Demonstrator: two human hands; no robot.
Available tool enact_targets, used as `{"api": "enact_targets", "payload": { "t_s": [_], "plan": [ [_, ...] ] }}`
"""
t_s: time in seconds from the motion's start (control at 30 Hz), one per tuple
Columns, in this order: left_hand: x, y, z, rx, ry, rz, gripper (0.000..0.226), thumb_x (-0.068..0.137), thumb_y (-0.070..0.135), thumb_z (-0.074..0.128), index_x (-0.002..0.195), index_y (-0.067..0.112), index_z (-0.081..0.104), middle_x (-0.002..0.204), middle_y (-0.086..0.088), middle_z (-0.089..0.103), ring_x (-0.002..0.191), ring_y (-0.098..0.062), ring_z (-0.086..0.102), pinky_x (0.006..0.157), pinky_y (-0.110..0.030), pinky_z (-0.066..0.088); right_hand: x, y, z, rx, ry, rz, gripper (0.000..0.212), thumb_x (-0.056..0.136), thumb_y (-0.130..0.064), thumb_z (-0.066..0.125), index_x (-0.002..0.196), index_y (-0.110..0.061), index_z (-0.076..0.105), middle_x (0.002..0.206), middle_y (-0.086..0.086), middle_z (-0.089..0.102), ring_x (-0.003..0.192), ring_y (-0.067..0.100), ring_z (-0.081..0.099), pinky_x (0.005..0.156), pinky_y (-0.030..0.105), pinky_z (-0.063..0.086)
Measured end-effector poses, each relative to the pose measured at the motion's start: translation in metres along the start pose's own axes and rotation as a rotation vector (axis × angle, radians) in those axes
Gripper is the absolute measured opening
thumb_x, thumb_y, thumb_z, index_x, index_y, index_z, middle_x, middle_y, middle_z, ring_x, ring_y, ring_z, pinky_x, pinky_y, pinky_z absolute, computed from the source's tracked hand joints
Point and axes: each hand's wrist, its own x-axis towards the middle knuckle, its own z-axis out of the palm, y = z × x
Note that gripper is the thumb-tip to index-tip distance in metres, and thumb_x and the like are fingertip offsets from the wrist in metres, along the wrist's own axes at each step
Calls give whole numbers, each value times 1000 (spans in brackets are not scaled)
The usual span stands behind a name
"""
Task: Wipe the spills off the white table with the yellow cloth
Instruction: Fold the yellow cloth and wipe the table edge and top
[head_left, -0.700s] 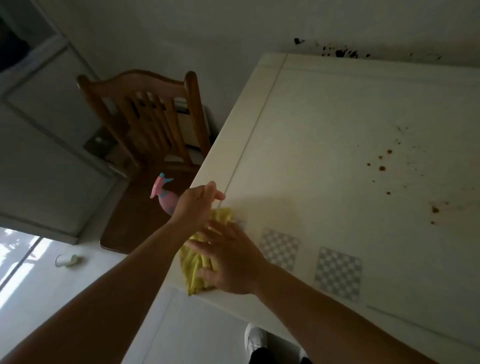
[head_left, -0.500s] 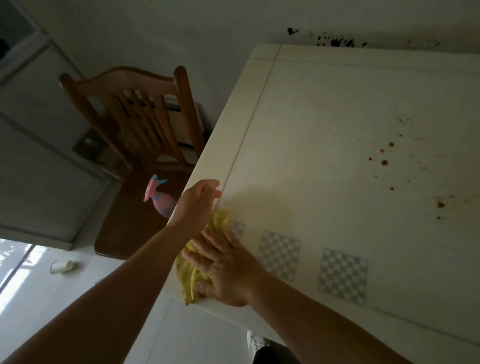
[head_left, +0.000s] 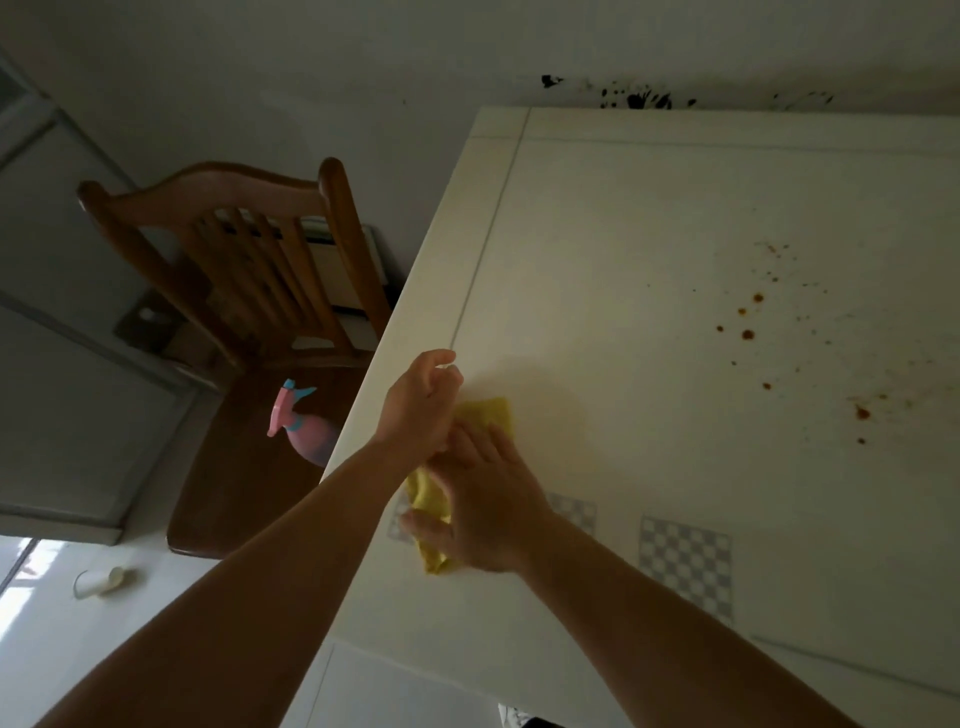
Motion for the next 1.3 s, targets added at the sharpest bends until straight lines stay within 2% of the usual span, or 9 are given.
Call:
{"api": "enact_targets", "payload": {
  "t_s": [0.1,0.2,0.33,0.43,0.63,0.77,0.9,1.1,1.3],
  "plan": [
    [4,-4,4,9,-1,14,32,91,31,37,119,26,52,118,-2,65,105,-15,57,88,-33,45,-7,9,14,-61,-57,-46,61,93,-56,18,144,-32,-5,155,-5,-14,140,18,-24,115,44,-13],
    [6,-10,12,95,9,105,31,93,29,37,118,25,54,118,2,64,103,-10,55,86,-27,42,-12,36,8,-41,-15,-14,55,93,-44,16,143,-36,-5,153,-10,-15,139,13,-24,112,40,-16],
    [17,-10,33,267,31,290,38,92,24,31,127,21,48,129,-1,57,117,-16,48,97,-27,36,-17,84,-14,-91,-11,87,55,89,-43,7,140,-42,-13,152,-16,-18,137,9,-27,112,38,-17],
    [33,6,56,256,38,331,44,92,29,26,134,23,39,137,-1,50,126,-16,43,107,-33,33,-8,108,-30,-85,-1,132,55,88,-46,5,139,-43,-18,153,-16,-18,139,10,-24,112,38,-17],
    [86,43,93,231,98,300,47,95,29,28,141,24,25,146,-1,40,133,-17,35,113,-35,26,41,159,-54,-89,72,221,55,93,-43,16,142,-36,-9,150,-16,-19,140,12,-22,115,39,-10],
    [129,65,106,237,110,317,48,94,29,31,141,20,27,147,-3,39,134,-18,35,112,-32,25,83,202,-73,-118,94,265,56,95,-40,20,143,-36,-7,155,-11,-16,141,15,-21,114,41,-9],
    [176,89,121,221,116,297,46,94,26,34,139,17,32,147,-4,39,133,-18,36,112,-34,27,129,247,-95,-112,116,321,68,91,-38,35,142,-39,-9,157,-9,-14,142,16,-18,114,41,-8],
    [248,132,147,256,146,319,39,93,24,28,128,17,42,138,-4,49,125,-20,44,107,-39,32,189,317,-130,-116,141,363,56,95,-39,26,143,-38,-4,157,-8,-16,142,18,-18,114,41,-8],
    [301,157,170,252,193,244,46,94,32,22,137,21,33,147,-4,38,134,-19,34,112,-37,25,234,374,-155,-136,168,434,58,93,-46,26,144,-37,-2,157,-1,-16,142,22,-18,113,43,-9]
  ]
}}
